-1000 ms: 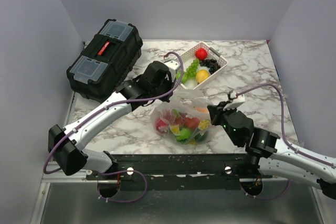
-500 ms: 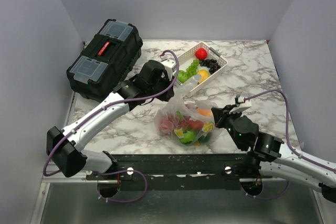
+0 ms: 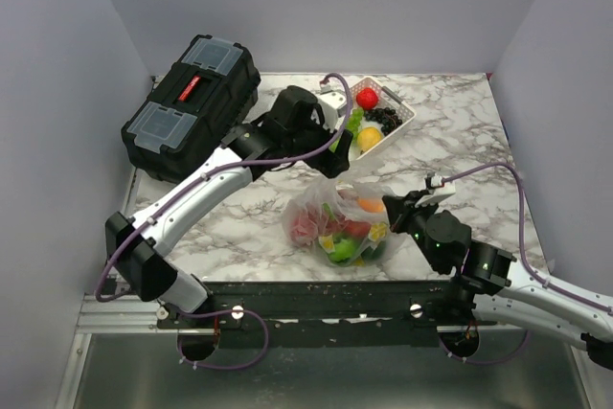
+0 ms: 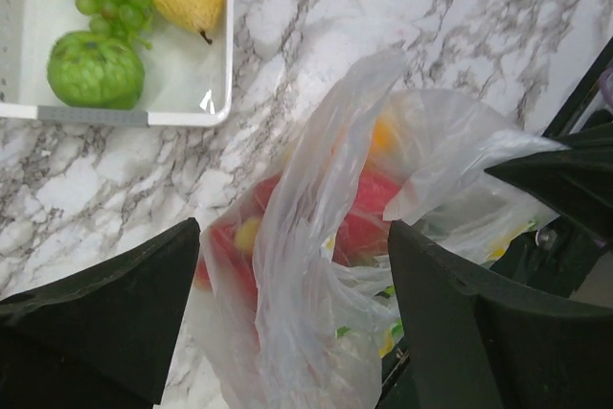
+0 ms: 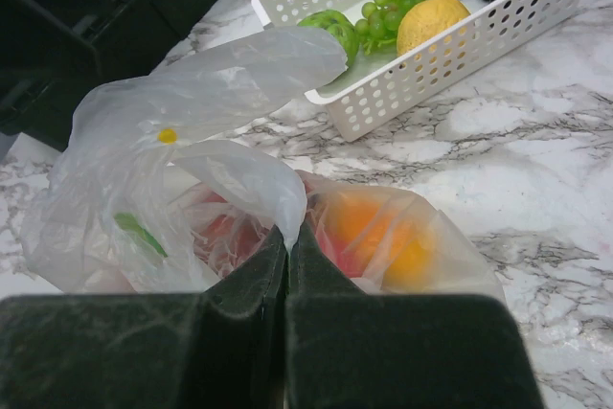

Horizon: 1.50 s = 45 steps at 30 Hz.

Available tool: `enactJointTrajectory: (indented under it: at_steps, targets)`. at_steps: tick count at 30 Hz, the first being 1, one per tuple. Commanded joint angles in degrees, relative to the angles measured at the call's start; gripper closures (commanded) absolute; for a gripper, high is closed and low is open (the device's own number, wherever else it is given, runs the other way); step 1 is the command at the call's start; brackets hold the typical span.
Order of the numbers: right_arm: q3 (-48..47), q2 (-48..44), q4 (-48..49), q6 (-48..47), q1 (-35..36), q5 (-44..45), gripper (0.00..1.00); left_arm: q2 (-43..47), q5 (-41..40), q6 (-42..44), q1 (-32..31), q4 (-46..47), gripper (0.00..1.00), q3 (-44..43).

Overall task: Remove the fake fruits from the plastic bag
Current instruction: Untie the plastic bag at the center of the board.

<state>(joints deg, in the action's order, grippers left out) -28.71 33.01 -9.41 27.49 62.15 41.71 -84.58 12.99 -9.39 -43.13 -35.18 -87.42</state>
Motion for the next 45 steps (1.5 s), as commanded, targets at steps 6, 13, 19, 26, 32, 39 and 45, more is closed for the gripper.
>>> enactJointTrajectory:
  at_steps: [6, 13, 19, 26, 32, 39, 45]
  targets:
    - [-0.9, 1.7, 1.8, -0.7, 0.0, -1.3, 0.99, -7.8, 1.5, 1.9, -2.3, -4.4, 0.2, -2.4]
    - [-0.9, 1.9, 0.3, 3.0, 0.0, -0.1, 0.83, -7.4, -6.6, 1.4, -3.3, -5.2, 0.61, -1.4]
    - [-3.1, -1.0, -7.9, 11.8, -0.1, 6.0, 0.82, 1.1, -10.1, 1.7, -3.2, 0.9, 1.0, 4.4]
    - [-4.5, -7.0, -16.8, 18.9, 0.0, 15.2, 0.82, 15.4, -17.7, -0.6, -3.2, 9.1, 1.0, 13.5]
    - [-4.4, -7.0, -16.4, 17.9, 0.0, 16.1, 0.73, 23.9, -17.1, -2.1, -3.0, 16.3, 1.0, 20.3]
    - [-9.2, -0.8, -13.9, 8.3, 0.0, 11.4, 0.45, 24.5, -11.4, -3.0, -2.9, 15.0, 1.0, 21.3]
    - [-10.6, 3.1, -8.6, 3.5, 0.0, 6.7, 0.24, 24.7, -9.3, -0.9, -3.0, 9.4, 0.88, 17.7]
